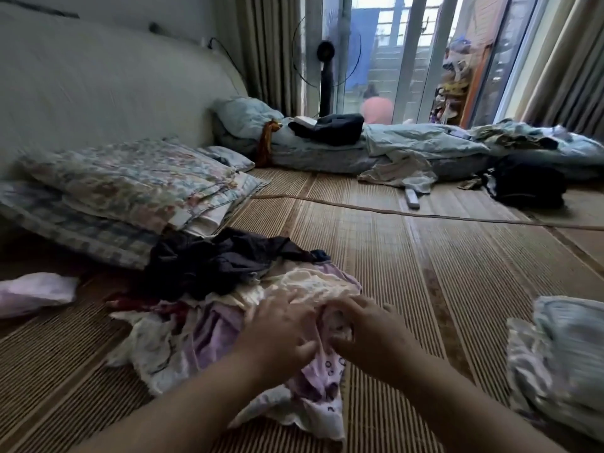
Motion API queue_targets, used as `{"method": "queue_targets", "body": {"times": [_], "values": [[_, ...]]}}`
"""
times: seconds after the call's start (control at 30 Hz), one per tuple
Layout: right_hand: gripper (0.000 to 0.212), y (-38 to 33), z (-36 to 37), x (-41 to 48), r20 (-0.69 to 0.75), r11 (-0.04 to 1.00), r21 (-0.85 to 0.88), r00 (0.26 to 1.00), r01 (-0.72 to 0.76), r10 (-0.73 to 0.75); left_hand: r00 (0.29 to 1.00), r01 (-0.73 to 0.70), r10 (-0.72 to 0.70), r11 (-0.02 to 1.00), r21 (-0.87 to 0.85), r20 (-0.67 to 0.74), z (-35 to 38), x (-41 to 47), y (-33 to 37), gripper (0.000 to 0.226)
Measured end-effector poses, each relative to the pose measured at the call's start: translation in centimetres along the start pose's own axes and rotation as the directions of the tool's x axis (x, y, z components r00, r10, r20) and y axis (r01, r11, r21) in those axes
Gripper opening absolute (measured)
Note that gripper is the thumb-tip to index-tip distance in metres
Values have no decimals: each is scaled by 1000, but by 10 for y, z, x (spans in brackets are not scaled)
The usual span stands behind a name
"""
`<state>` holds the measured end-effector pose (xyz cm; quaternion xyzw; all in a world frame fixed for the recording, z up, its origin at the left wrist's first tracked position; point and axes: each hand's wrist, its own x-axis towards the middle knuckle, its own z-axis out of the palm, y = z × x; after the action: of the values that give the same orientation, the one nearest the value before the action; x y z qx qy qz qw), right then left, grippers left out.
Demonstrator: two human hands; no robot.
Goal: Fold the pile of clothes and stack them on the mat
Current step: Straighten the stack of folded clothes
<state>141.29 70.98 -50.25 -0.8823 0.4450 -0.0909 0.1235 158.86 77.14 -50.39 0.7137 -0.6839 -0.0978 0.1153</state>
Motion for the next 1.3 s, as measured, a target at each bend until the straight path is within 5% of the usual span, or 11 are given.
{"method": "queue_targets", "body": {"times": [0.13,0.27,0.37,0.47,0.6,0.67,0.77,0.87,1.0,1.13,1.3], "values": [[70,-28,33,53,7,997,-18,997,-77,77,988,149,-152,986,71,35,3,2,-67,90],[55,-27,57,90,-37,984,-23,984,-176,176,985,156,-159,986,53,62,13,12,-101,69],[36,-26,51,103,-133,955,203,960,-218,248,984,152,-153,988,12,91,16,18,-108,75],[24,-40,17,94,-152,848,484,934,-215,324,991,127,-124,991,-51,53,6,18,-101,110],[15,-75,-53,61,-255,865,499,946,-50,201,982,100,-123,982,-160,-141,-30,18,-72,128],[17,-94,-90,41,-306,872,489,940,19,151,955,51,-100,983,-178,-279,-59,13,-51,120],[18,-116,-144,9,-400,874,476,910,99,114,886,-68,101,994,88,-452,-100,9,-32,80],[22,-124,-194,-27,-492,805,568,855,171,166,899,5,-88,982,-189,-429,-138,-3,-19,47],[25,-115,-248,-74,-602,770,606,748,201,279,907,-62,-75,950,-307,-414,-171,-24,1,18],[18,-95,-287,-123,-688,875,476,656,84,311,891,-193,62,948,-251,-450,-207,-41,21,34],[21,-69,-306,-175,-694,932,353,645,-82,320,862,-386,331,919,-77,-383,-246,-75,57,69]]}}
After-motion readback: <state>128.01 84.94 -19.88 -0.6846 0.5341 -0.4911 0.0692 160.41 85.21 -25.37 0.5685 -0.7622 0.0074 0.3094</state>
